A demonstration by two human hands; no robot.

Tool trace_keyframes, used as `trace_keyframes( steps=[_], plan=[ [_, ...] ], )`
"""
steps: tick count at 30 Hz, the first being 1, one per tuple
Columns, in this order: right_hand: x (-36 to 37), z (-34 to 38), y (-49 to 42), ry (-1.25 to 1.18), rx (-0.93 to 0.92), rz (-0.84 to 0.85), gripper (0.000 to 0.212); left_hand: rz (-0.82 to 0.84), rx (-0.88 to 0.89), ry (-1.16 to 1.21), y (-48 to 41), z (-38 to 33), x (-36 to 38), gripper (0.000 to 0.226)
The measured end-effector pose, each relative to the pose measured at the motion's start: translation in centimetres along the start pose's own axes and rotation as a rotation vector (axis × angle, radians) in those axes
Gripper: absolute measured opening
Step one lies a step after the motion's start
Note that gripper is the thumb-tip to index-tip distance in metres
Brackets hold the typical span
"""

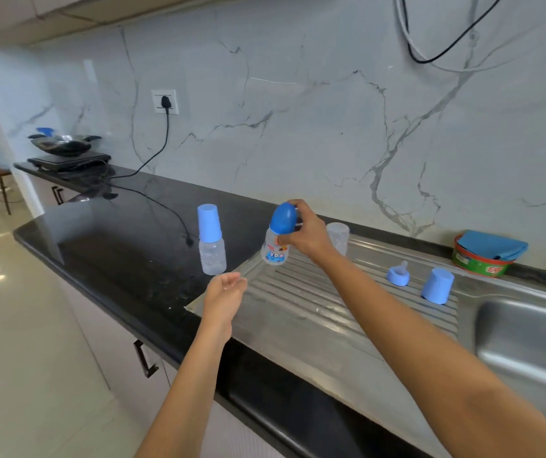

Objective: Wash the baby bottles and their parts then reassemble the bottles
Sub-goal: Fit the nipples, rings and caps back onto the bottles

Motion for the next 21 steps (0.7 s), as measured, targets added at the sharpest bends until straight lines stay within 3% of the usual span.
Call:
trace_keyframes(
  steps=[9, 21],
  plan=[
    [8.4, -2.0, -6.4, 0.003, -0.049, 0.092, 0.07, -0.098, 0.053, -0.046, -3.7, -0.6, -1.9, 0.016],
    [11.0, -3.7, -8.3, 0.016, -0.003, 0.147, 0.066, -0.037, 0.052, -0.108, -5.1, -0.9, -0.3, 0.023]
  ],
)
Point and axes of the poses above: each hand's wrist, its own y-axis away from the middle knuckle, its own x-axis out of the palm, z = x × y, the point moved 6 cm from there along -y, towards the middle knuckle, and after that the axes turned 7 degrees about -x, right-handed, at the moved point
